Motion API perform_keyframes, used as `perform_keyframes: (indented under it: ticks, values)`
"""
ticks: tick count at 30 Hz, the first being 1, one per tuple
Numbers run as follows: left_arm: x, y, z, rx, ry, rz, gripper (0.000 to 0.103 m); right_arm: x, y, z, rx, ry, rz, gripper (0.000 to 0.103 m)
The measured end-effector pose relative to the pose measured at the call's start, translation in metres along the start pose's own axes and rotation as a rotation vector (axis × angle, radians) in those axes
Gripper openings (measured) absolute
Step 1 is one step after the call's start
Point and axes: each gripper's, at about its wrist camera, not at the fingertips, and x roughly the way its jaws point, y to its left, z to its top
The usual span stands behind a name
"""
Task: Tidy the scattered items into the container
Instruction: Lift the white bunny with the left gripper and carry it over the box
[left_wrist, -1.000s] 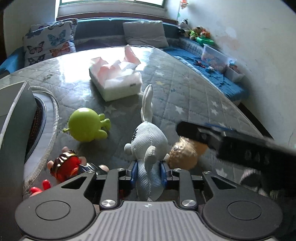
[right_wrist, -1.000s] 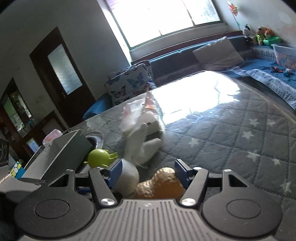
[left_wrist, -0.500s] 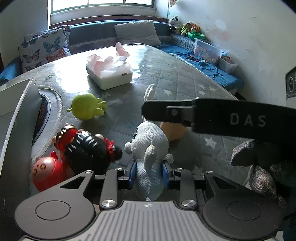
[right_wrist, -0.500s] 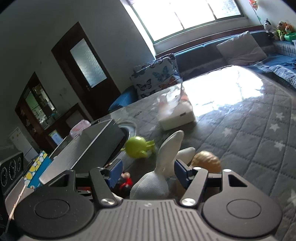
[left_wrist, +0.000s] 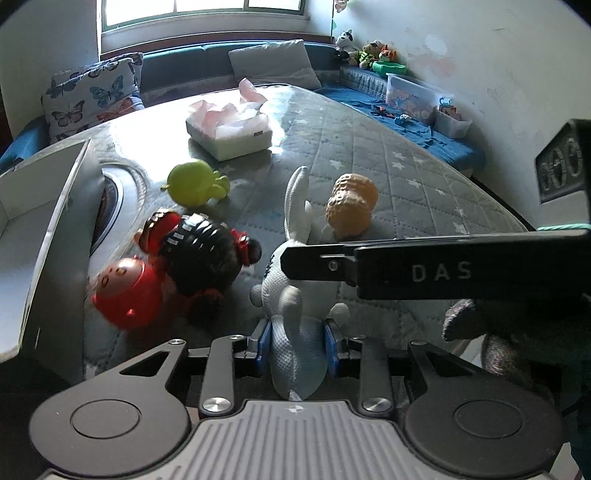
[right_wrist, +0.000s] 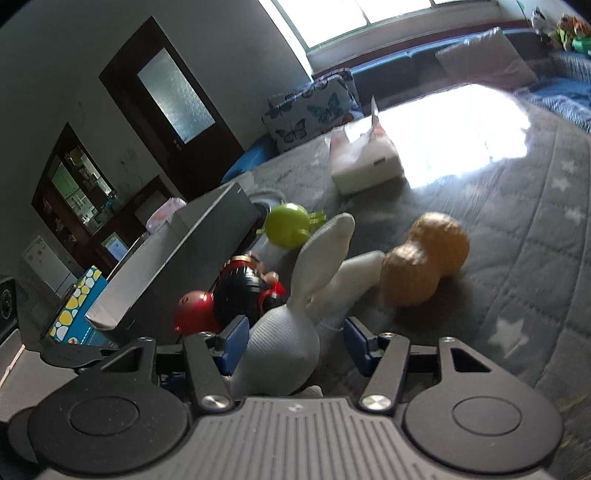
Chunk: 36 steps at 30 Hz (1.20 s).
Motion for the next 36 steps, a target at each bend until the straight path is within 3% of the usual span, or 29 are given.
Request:
perform_keyframes:
  ticks: [13, 21, 28, 36]
  values:
    - [-0.017, 0.021, -0.024, -0.085, 0.014, -0.033, 0.033, 0.015, 0.013, -0.010, 0.029, 0.056, 0.055, 0.046]
    - [-0.046, 0.023, -0.021, -0.081, -0.075, -0.046, 0.029, 0.000, 0.032, -0.006, 0.000, 0.015, 0.043, 0.042]
    - [-0.091, 0.065, 0.001, -0.129, -0.206, 0.056, 0.029, 0.008, 0.083, 0.037, -0.119, -0.054, 0.140, 0.042]
    - [-0.108, 0.149, 0.025, -0.249, -0.230, 0.190, 0.029, 0.085, 0.151, 0.088, -0.198, -0.007, 0.268, 0.042]
